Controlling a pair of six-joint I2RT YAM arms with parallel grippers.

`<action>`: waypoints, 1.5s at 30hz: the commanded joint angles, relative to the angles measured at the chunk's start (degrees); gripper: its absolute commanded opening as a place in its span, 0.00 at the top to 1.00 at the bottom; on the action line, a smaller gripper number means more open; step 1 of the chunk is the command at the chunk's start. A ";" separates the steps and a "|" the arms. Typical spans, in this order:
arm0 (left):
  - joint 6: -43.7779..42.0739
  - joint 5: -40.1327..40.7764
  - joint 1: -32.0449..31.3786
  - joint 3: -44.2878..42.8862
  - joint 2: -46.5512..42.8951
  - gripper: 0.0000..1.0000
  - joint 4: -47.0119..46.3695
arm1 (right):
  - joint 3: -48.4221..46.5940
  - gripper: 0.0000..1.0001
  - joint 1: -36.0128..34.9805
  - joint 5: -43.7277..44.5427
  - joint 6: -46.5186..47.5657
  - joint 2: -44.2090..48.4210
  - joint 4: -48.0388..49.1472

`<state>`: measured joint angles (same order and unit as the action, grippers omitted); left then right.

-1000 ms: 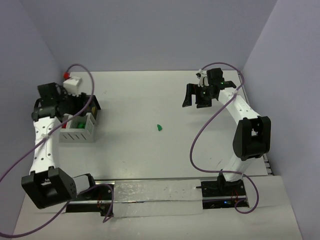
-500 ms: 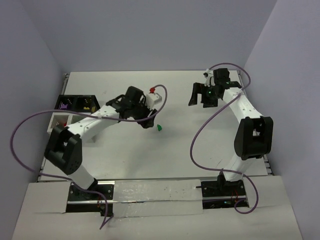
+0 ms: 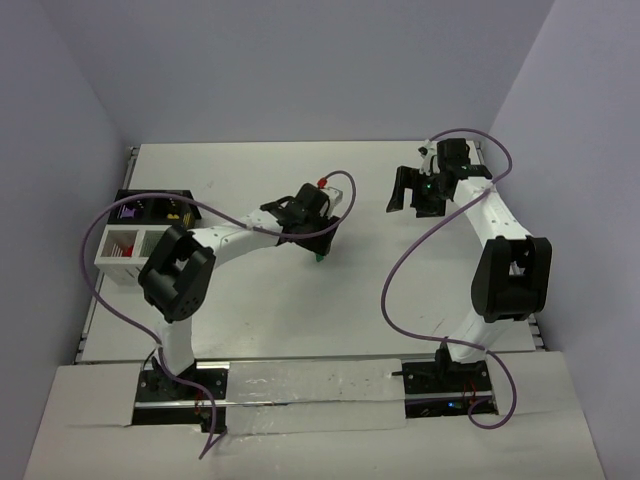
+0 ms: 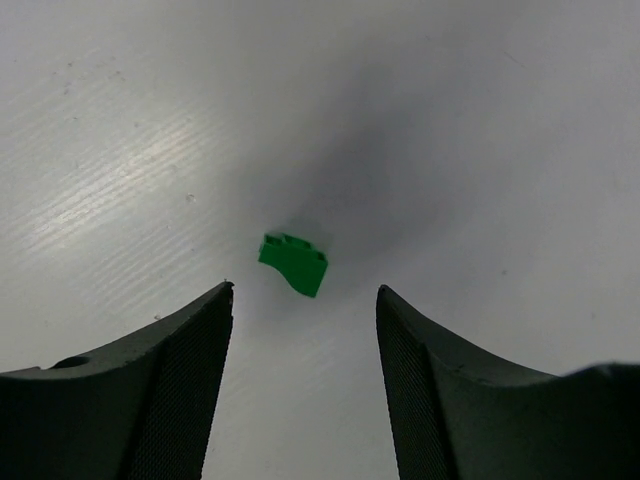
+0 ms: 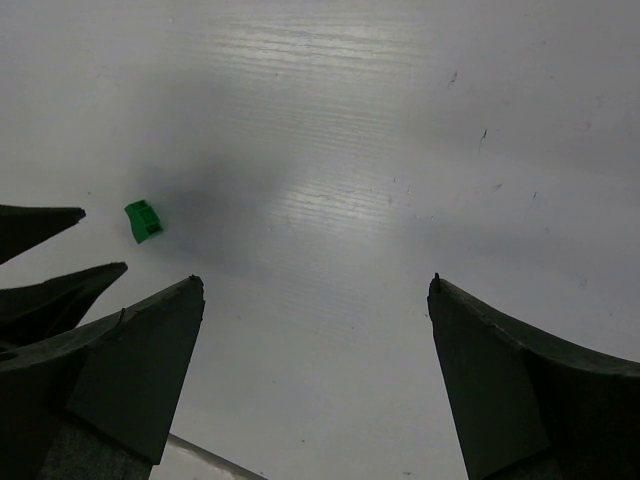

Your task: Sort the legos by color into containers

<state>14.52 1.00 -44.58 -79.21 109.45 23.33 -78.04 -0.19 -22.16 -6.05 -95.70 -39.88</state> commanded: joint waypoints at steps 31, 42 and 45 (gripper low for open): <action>11.67 4.69 -0.96 -4.39 8.32 0.77 3.83 | -0.62 0.00 -0.25 -0.60 0.69 2.10 -0.28; -2.97 2.61 6.36 2.20 -16.60 1.00 2.86 | -0.83 0.00 -0.95 -1.49 1.13 2.36 -0.20; -7.91 -0.70 11.25 4.48 -25.63 1.00 4.68 | -1.09 0.00 -2.36 -1.21 1.37 2.66 -0.28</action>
<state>14.83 4.01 -37.68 -75.81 94.79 27.36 -78.04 -0.76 -23.18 -5.95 -95.70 -40.05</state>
